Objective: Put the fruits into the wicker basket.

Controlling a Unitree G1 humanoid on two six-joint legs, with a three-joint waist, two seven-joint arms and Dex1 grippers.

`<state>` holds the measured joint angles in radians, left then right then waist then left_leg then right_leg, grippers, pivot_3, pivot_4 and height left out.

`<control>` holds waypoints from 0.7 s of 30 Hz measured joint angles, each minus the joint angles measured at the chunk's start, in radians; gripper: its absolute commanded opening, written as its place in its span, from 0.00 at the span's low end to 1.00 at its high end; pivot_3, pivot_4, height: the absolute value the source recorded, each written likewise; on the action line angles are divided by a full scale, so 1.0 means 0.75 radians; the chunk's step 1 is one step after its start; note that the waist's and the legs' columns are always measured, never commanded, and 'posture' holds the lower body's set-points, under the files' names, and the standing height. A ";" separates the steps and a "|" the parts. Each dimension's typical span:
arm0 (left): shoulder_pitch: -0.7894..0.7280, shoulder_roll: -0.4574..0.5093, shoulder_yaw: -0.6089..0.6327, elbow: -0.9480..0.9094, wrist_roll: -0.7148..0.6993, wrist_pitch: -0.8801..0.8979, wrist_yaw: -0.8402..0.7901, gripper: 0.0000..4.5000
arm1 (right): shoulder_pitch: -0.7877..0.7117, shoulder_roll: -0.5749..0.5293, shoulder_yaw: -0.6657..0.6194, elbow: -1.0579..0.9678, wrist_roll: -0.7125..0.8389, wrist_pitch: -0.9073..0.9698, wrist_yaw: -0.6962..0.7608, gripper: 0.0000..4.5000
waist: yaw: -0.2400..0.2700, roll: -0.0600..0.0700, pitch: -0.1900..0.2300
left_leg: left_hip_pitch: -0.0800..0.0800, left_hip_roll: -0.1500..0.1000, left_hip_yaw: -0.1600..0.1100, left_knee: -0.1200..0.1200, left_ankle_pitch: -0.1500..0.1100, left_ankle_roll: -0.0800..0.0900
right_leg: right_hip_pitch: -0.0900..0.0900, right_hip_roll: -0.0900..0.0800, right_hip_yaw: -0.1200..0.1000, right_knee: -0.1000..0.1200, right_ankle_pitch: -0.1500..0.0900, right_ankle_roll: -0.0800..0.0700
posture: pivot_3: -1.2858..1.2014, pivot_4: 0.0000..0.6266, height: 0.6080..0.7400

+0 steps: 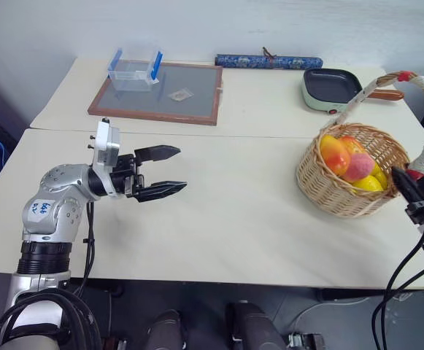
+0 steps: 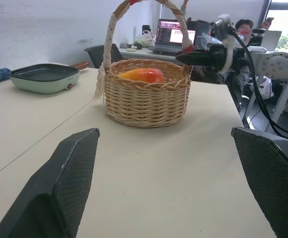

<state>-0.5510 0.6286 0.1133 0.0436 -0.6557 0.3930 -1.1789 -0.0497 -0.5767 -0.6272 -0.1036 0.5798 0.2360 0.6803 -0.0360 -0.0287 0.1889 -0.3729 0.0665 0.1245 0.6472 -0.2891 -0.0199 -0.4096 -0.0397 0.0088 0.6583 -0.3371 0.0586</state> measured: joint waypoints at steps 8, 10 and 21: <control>0.206 0.143 0.048 -0.072 0.001 0.030 -0.023 1.00 | 0.223 -0.121 -0.032 -0.015 -0.044 -0.124 0.169 0.99 | 0.004 0.001 0.000 | 0.001 0.000 0.001 -0.002 -0.001 0.001 | 0.001 -0.001 0.000 -0.001 0.000 0.000 | 0.52 0.24 1.00; 0.289 0.193 0.074 -0.089 0.008 0.040 -0.029 1.00 | 0.296 -0.184 -0.080 -0.007 -0.048 -0.163 0.251 0.99 | 0.004 0.000 0.000 | 0.001 0.000 0.000 -0.001 -0.001 0.001 | 0.001 -0.001 0.000 -0.002 0.000 0.000 | 0.52 0.24 1.00; 0.800 0.218 0.266 -0.187 0.211 -0.198 0.099 1.00 | 0.406 -0.285 0.213 -0.008 -0.101 -0.390 0.778 0.99 | -0.024 -0.001 0.000 | 0.004 0.001 -0.002 -0.002 -0.007 0.010 | 0.006 -0.004 -0.002 -0.003 -0.001 -0.001 | 0.52 0.24 1.00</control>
<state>0.0492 0.7919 0.3126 -0.0969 -0.4977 0.2443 -1.1044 0.2552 -0.7905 -0.4674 -0.1093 0.5041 -0.0564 1.2636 -0.0540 -0.0293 0.1890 -0.3696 0.0672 0.1227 0.6453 -0.2942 -0.0126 -0.4054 -0.0426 0.0077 0.6558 -0.3376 0.0581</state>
